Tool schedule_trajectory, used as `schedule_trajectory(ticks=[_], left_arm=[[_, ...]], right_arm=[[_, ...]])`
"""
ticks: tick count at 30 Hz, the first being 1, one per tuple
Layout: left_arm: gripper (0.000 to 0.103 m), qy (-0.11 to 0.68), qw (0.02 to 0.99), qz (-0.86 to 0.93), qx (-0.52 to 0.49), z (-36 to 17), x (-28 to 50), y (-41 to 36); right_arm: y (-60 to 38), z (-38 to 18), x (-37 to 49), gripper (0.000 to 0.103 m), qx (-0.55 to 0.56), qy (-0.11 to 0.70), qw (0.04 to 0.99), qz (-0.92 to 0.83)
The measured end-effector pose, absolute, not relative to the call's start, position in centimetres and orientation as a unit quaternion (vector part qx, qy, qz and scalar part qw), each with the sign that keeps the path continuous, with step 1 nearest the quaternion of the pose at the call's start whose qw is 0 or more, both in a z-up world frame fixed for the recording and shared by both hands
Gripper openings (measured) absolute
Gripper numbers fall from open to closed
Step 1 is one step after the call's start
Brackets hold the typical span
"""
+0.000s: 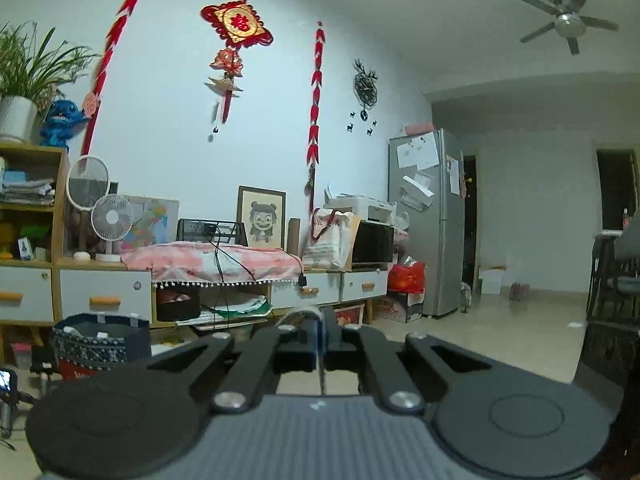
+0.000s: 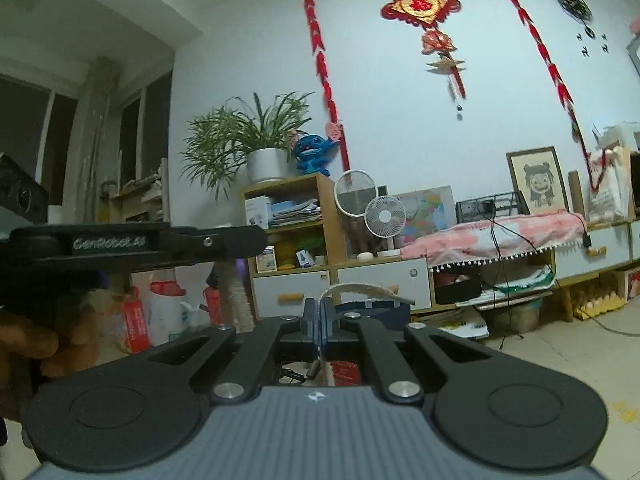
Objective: Lace up shoes with both hands
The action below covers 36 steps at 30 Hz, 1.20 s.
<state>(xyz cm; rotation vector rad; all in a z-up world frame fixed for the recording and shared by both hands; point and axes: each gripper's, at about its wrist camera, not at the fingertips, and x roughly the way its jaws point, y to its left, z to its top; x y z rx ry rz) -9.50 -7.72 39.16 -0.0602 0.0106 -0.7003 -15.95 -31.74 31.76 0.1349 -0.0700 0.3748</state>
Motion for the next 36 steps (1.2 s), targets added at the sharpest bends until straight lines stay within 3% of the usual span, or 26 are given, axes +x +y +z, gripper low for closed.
schedule_trajectory(ticks=[13, 19, 23, 28, 29, 30, 31, 33, 36], left_arm=[[0.003, -0.041, 0.94, -0.338, -0.009, 42.7, -10.0, -7.8], [0.004, -0.071, 0.958, -0.279, -0.015, 44.0, -10.3, -4.4], [0.004, -0.038, 0.98, -0.185, -0.065, 41.4, -9.3, 2.5], [0.006, 0.076, 0.992, -0.057, -0.083, 33.7, -7.1, 9.1], [0.007, 0.098, 0.991, -0.063, -0.071, 32.2, -7.0, 9.0], [0.018, 0.12, 0.989, -0.069, -0.059, 30.7, -6.9, 8.8], [0.037, 0.141, 0.986, -0.077, -0.045, 29.3, -6.9, 8.6], [0.057, 0.165, 0.98, -0.107, 0.0, 26.9, -6.8, 6.1], [0.057, 0.188, 0.972, -0.134, 0.04, 24.0, -6.2, 3.3]], right_arm=[[-31.0, 32.3, -14.6, 0.002, 0.031, -0.036, 0.983, 0.175], [-31.6, 32.5, -14.2, 0.002, 0.048, -0.026, 0.984, 0.169], [-34.3, 32.3, -14.6, 0.002, 0.092, -0.015, 0.985, 0.142], [-40.9, 30.5, -16.9, 0.002, 0.164, -0.007, 0.985, 0.06], [-42.2, 29.8, -17.5, 0.002, 0.171, -0.001, 0.985, 0.035], [-43.5, 29.0, -18.1, 0.002, 0.176, 0.01, 0.984, 0.012], [-44.8, 28.0, -18.5, 0.002, 0.18, 0.024, 0.983, -0.011], [-46.9, 25.7, -18.9, 0.002, 0.183, 0.061, 0.979, -0.059], [-49.9, 21.5, -19.5, 0.002, 0.195, 0.131, 0.962, -0.139]])
